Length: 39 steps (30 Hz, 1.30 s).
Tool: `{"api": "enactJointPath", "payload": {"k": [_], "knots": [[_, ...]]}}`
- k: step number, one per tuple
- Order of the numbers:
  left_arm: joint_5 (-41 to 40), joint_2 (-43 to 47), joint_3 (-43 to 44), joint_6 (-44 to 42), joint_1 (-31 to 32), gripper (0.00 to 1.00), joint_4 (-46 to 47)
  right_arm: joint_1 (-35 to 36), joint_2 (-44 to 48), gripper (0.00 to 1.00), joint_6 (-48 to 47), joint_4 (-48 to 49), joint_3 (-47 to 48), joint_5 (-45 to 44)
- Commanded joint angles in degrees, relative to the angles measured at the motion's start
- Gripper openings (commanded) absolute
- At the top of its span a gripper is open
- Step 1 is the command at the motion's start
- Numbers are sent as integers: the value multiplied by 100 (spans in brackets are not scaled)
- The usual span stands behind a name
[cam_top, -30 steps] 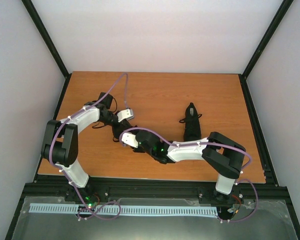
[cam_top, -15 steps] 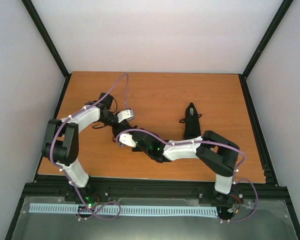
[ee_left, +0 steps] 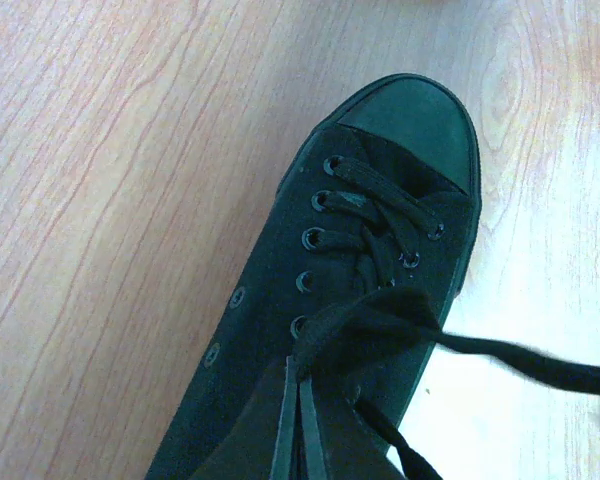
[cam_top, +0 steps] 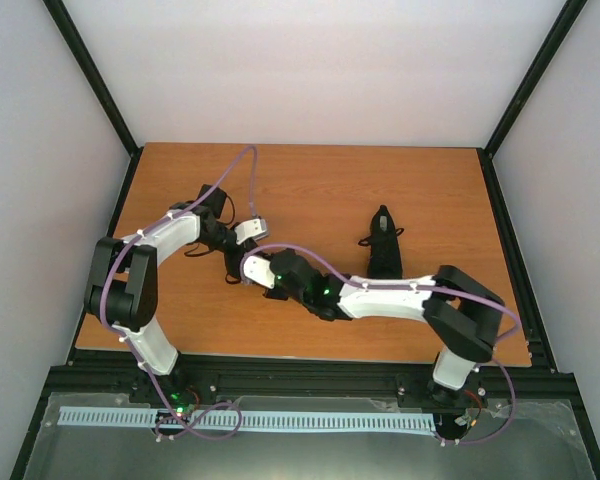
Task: Tie the shoes
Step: Tie the shoelace on the shoe.
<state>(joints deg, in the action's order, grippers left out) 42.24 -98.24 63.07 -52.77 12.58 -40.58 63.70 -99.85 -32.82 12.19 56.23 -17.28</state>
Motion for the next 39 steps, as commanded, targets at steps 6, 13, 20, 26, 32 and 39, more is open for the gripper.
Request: {"api": "enactJointPath", "payload": {"k": [6,13,20,26,32,39], "knots": [[105,-31,171,-60,-32,3,-42,-447,1277,3,1196,-281,-246,1229],[15,42,173,-38,-28,11,-82,-796,1831,3,1769,-339,-302,2035],[-148,697,282,37,-89,56,-521,-1560,1928,3,2564,-205,-420,3085],[-1142,1251,55,327,-548,58,-561,-1832,1657,3,2906,-451,-323,3111],[-2791,1184,-848,36,-669,39,-102,-2077,1485,3,3245,-453,-438,3362],[-2797,344,-682,424,-631,31,850,-2218,1536,3,3431,-399,-519,3434]]}}
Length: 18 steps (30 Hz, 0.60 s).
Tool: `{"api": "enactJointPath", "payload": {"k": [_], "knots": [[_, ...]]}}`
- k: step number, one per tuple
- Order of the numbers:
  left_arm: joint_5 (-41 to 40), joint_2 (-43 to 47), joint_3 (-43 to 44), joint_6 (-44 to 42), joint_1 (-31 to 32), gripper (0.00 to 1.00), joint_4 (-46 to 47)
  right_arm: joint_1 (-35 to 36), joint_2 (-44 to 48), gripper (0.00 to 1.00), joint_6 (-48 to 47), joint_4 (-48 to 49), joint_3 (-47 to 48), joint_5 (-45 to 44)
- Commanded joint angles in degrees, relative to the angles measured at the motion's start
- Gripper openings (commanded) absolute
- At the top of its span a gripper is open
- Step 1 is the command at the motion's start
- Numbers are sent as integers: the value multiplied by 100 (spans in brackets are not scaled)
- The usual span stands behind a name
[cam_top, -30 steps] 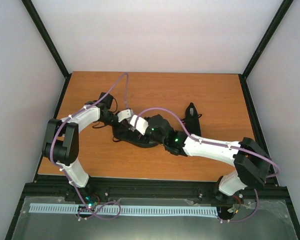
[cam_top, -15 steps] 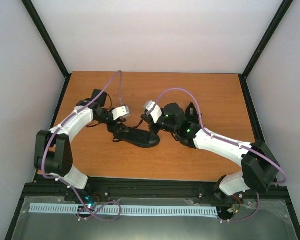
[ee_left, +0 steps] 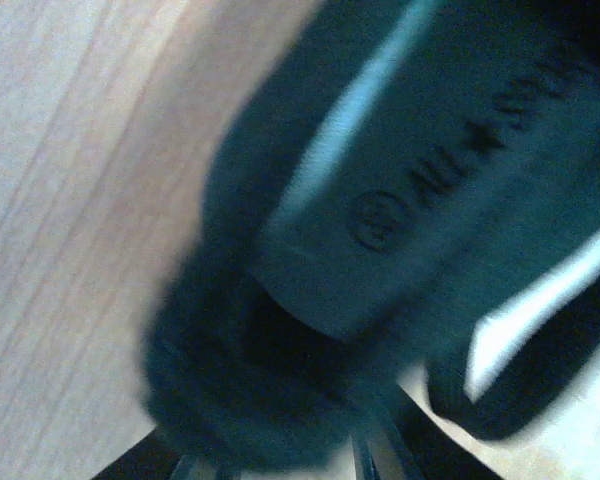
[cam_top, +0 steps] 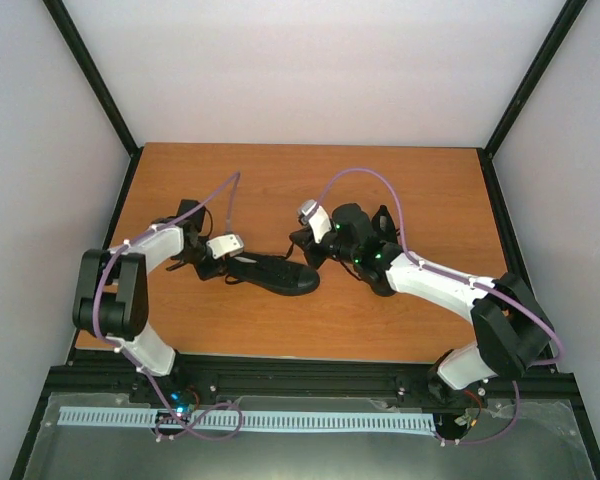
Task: Tie the shoes
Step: Tie the shoelace on the shoe.
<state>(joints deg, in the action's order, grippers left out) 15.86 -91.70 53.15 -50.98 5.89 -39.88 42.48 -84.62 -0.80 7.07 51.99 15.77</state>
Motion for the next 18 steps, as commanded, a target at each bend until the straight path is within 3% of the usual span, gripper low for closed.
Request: {"api": "enactJointPath", "payload": {"k": [1,10,12,16,17,18], "knots": [[-97,-431,419,335,74,30,897,-111,57,3,256,115,-126,126],[569,-1291,1371,529,588,30,1128,-395,553,3,572,164,-604,-99],[646,-1370,1622,638,582,34,1068,-451,606,3,605,93,-653,-168],[608,-985,2056,955,386,55,921,-598,701,3,649,74,-736,-176],[573,-782,2180,1137,282,67,904,-643,715,3,651,75,-742,-153],[546,-585,2347,1306,167,92,899,-675,722,3,651,71,-743,-135]]}}
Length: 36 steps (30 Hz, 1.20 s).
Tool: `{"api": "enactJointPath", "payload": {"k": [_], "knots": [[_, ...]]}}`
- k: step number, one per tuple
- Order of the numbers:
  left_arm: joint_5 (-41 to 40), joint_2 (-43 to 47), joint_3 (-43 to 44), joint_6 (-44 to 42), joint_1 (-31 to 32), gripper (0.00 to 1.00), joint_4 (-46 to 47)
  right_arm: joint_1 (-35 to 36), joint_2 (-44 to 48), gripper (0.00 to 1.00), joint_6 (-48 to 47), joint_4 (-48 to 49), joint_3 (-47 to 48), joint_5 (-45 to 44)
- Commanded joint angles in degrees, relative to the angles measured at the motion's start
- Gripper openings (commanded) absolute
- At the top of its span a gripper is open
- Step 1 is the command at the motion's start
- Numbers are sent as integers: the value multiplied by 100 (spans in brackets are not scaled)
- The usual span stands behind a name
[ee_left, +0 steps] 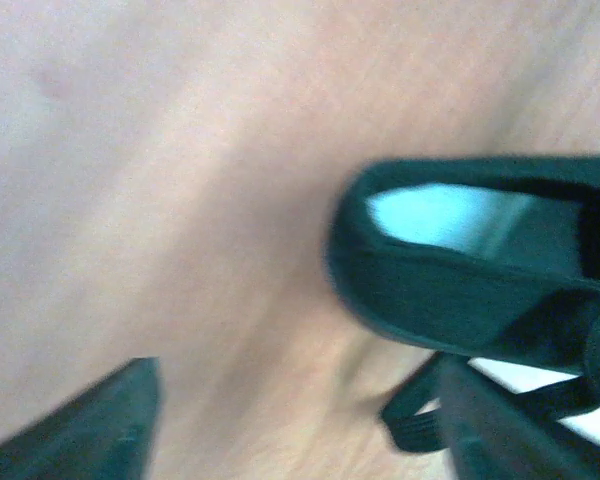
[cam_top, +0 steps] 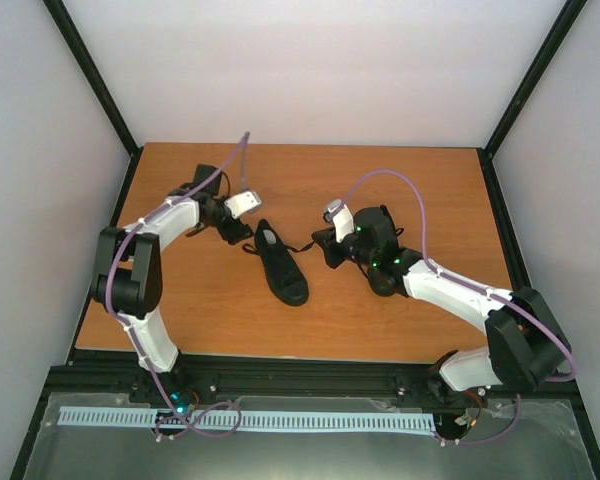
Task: Tie the shoes
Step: Tie the shoelace on the shoe.
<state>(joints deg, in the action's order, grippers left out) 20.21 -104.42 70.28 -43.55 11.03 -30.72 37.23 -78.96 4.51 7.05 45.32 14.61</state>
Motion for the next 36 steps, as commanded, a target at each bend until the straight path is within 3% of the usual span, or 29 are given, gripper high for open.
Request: {"api": "enactJointPath", "payload": {"k": [1,4,7,9,11,12,14,15,18,21,30,33,36], "knots": [[162,913,893,716,-514,99,-30,-173,161,3,121,83,-69,-13],[1219,1486,1496,1836,-1024,100,157,-258,184,3,169,179,-77,29],[1460,1434,2259,3333,-1173,100,-137,-316,219,3,210,300,-88,147],[2313,1079,2505,3409,-1188,100,-629,-339,222,3,238,340,-66,139],[3565,635,2576,2619,-1192,100,-1559,-356,231,3,263,331,-35,148],[3859,447,2566,1967,-1192,94,-2066,-361,251,3,266,331,-39,152],[3506,357,2112,1126,-1134,78,-2280,-366,289,3,277,357,-72,134],[2946,470,1663,1034,-1094,74,-1850,-374,299,3,290,377,-83,125],[1438,947,-104,605,-845,73,-175,-390,270,3,292,382,-61,209],[678,1158,-1004,153,-592,75,897,-397,233,3,321,408,-41,275],[-308,374,-1085,-152,73,75,1402,-401,287,3,344,425,-114,154],[-551,154,-920,-129,126,69,1361,-410,355,3,323,422,-125,145],[-531,23,-772,-245,128,58,1085,-410,418,3,292,403,-128,106]]}}
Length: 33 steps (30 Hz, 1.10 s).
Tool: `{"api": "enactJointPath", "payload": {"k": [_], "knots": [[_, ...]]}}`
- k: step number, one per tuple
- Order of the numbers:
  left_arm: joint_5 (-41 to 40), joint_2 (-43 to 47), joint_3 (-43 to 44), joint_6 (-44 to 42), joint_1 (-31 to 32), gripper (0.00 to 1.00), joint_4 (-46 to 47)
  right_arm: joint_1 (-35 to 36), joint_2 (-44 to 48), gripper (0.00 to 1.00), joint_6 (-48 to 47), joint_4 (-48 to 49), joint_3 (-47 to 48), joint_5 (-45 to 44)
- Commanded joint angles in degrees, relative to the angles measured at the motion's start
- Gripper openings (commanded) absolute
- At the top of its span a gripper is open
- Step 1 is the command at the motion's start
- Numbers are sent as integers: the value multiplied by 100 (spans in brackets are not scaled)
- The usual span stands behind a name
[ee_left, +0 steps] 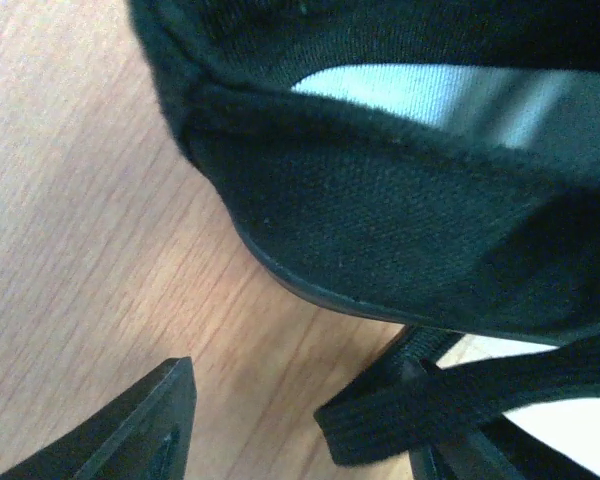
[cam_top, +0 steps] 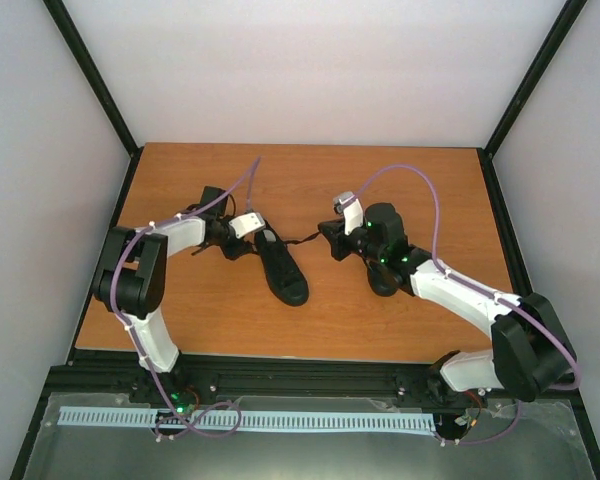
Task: Tie the shoes
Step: Tie the shoelace on the shoe.
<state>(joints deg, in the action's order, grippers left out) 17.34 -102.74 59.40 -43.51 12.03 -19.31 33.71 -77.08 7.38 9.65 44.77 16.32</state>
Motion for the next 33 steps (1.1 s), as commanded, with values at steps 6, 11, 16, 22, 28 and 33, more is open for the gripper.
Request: {"api": "enactJointPath", "payload": {"k": [6,11,16,22,28,33], "knots": [[104,103,440,-197,28,1,-619,-192,388,3,165,128,-125,-642],[-28,985,517,34,-152,1,-1324,-723,581,3,374,16,-237,-749],[-422,1698,432,4,-253,1,-2389,-913,756,3,410,-310,-339,-920],[-884,2163,288,15,-602,1,-3416,-1286,964,3,594,-462,-576,-842],[-1311,2159,-400,-48,-752,1,-3738,-1736,534,3,799,-601,-688,-640],[-1962,2106,-815,-89,-951,1,-3396,-2233,290,3,1025,-542,-872,-509]]}}
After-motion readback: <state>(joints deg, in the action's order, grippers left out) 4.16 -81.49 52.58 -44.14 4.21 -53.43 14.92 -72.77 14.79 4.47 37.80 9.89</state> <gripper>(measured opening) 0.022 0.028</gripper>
